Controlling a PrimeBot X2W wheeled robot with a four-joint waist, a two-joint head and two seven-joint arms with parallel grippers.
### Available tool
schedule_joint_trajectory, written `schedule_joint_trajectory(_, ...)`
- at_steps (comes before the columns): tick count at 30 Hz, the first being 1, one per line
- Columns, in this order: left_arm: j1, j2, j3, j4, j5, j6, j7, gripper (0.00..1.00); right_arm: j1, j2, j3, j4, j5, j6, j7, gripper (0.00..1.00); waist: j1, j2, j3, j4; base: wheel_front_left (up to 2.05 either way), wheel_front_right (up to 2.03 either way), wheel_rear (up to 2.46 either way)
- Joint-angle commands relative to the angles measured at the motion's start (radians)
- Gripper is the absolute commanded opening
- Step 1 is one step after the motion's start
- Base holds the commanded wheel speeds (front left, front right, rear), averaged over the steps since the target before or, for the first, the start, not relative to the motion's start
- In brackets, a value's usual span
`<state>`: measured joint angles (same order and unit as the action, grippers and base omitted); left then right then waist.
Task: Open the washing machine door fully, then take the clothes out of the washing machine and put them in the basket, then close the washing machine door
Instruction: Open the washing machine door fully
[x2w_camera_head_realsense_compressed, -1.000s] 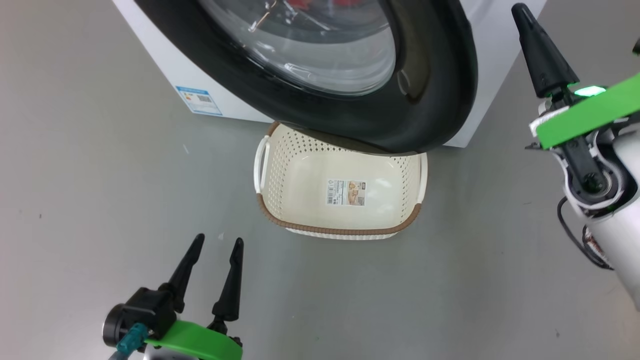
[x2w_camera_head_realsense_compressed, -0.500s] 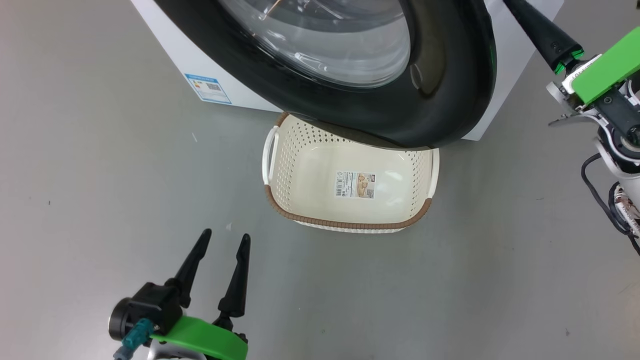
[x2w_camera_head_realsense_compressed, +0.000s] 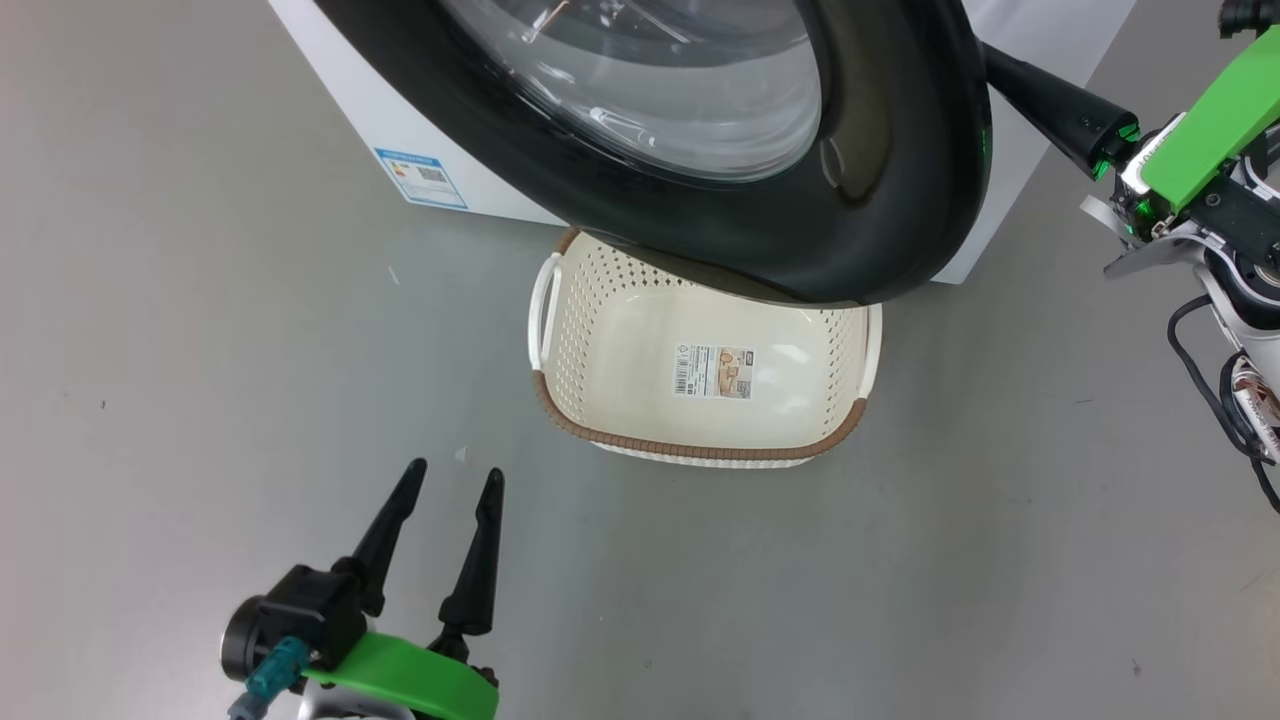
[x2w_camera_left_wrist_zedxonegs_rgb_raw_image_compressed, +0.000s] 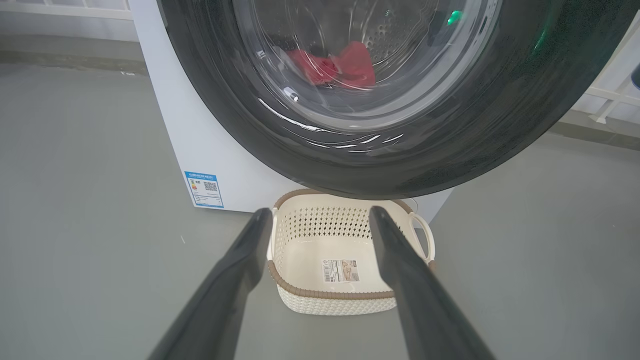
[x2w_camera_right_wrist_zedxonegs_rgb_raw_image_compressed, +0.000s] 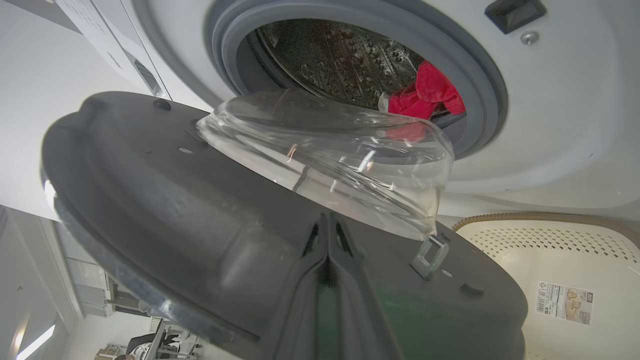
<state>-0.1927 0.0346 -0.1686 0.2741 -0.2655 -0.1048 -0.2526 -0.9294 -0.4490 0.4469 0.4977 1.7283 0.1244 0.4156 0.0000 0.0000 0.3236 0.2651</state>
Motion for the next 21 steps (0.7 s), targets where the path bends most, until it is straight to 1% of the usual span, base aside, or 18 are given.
schedule_joint_trajectory(1,-0.013,0.016,0.028,-0.021,-0.003,0.005,-0.009,1.00,-0.005,0.012,-0.004,-0.020,0.000,0.006,0.012,0.00,0.0000,0.0000,-0.001,0.000,0.00,0.00,0.00)
schedule_joint_trajectory(10,0.001,0.016,0.027,-0.020,-0.006,0.010,-0.009,1.00,0.054,0.036,0.001,-0.058,-0.025,0.006,0.087,0.00,0.0000,0.0000,-0.028,0.003,0.00,0.00,0.00)
schedule_joint_trajectory(21,0.035,0.016,0.028,-0.023,-0.004,0.015,-0.009,1.00,0.166,0.060,-0.005,-0.118,-0.041,0.006,0.122,0.00,0.0000,0.0000,-0.085,0.030,0.00,0.00,0.00)
